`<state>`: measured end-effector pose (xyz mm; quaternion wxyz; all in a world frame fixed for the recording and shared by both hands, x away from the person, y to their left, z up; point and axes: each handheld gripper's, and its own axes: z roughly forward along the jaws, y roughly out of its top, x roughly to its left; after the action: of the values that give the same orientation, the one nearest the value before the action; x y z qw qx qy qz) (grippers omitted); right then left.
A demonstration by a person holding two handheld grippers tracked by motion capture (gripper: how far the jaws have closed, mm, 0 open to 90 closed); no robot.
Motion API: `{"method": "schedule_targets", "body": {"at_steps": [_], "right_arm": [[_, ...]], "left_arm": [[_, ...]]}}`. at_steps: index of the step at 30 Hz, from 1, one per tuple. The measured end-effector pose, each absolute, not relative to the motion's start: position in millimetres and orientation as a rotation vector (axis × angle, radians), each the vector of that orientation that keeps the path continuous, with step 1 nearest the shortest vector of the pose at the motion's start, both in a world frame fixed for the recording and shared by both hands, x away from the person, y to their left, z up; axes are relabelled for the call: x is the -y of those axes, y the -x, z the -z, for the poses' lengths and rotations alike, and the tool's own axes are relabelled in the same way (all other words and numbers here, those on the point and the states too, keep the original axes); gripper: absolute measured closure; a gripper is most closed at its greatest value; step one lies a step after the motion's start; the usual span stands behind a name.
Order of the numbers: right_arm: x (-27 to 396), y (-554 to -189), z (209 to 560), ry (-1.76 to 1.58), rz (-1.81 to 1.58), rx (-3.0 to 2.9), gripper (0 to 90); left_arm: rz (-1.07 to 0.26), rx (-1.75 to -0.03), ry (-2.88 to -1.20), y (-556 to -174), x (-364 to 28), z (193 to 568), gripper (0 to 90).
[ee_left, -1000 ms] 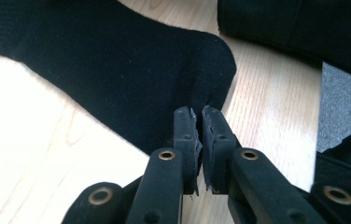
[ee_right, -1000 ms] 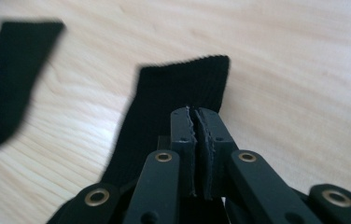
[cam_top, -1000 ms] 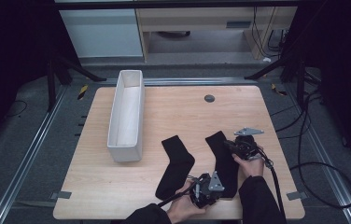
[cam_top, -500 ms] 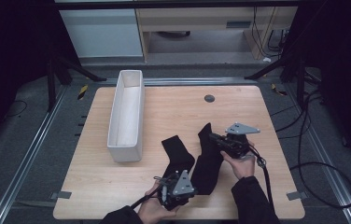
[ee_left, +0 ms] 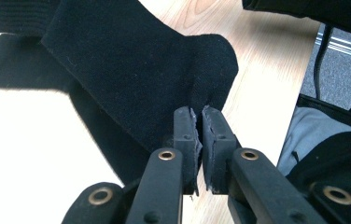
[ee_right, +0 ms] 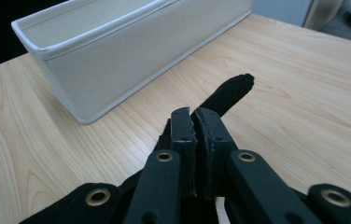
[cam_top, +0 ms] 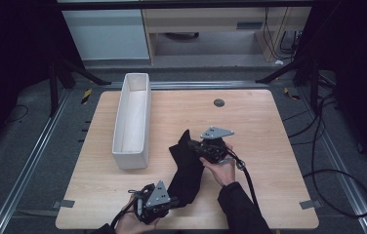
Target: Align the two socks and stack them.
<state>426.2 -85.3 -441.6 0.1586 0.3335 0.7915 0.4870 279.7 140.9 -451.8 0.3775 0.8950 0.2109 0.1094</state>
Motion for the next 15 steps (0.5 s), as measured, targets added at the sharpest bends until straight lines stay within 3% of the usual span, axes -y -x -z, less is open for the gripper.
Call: {"method": "schedule_targets", "body": {"at_steps": [15], "right_arm": [[55.9, -436.6, 461.6, -0.941, -1.394, -2.311, 86.0]], "left_arm": [[-0.272, -0.578, -2.299, -278.7, -154.6, 463.7, 84.4]]}}
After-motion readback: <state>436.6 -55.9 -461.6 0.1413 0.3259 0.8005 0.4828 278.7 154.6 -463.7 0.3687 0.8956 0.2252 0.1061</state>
